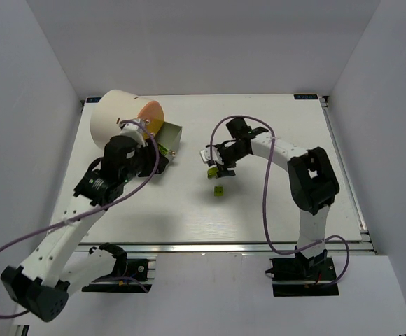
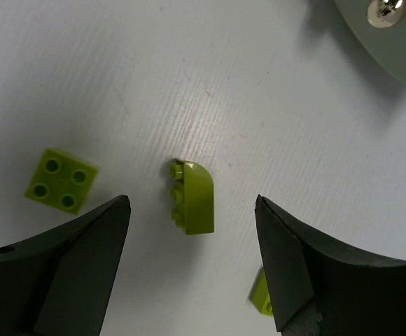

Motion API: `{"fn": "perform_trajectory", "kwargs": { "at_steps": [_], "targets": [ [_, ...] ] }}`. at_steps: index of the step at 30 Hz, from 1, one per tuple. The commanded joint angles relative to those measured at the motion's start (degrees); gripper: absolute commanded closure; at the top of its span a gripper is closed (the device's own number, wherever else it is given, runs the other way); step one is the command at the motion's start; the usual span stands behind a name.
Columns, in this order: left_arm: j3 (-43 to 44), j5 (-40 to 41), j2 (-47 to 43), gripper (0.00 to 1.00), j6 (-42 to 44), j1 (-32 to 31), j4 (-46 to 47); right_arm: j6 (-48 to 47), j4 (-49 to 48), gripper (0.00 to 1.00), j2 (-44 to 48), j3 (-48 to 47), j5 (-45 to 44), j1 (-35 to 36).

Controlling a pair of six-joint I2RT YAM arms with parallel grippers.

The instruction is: Sort the legos into containers by color

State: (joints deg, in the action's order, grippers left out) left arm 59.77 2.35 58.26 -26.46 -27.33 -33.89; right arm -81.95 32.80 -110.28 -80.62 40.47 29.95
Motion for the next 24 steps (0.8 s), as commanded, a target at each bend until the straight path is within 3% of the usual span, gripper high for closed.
{"fn": "perform_trajectory", "kwargs": {
  "at_steps": [1, 4, 7, 11, 16, 20, 24],
  "targets": [
    [-3.24, -0.16, -5.33, 0.41, -6.67, 0.09, -1.96, -4.09, 0.43, 0.23, -3.35, -4.89, -3.37, 1.33],
    [-5.53, 1.07, -10.70, 0.40, -9.57, 0.09, -4.08, -3.30, -0.45, 0.26, -5.46, -6.04, -6.00, 2.56],
    [-7.64, 1.78, -15.01, 0.40, -12.03, 0.09, -5.22, -4.70, 2.08, 0.36, -7.14, -7.18, -7.94, 3.00],
    [-9.58, 2.57, -18.87, 0.40, -13.97, 0.09, -6.36, -6.64, 4.55, 0.70, -7.93, -7.71, -9.70, 3.36],
    [-10.81, 3.19, -21.25, 0.40, -14.67, 0.09, -6.63, -6.47, 5.87, 0.96, -6.44, -8.49, -9.18, 3.35],
    [-11.43, 3.71, -23.10, 0.40, -15.29, 0.09, -7.68, -1.12, 5.88, 1.00, -5.21, -13.75, -6.46, 3.97],
    [-12.57, 4.50, -25.21, 0.40, -16.17, 0.09, -8.21, 11.95, -2.61, 1.00, -4.33, -20.88, -4.87, 6.07]
  ]
}}
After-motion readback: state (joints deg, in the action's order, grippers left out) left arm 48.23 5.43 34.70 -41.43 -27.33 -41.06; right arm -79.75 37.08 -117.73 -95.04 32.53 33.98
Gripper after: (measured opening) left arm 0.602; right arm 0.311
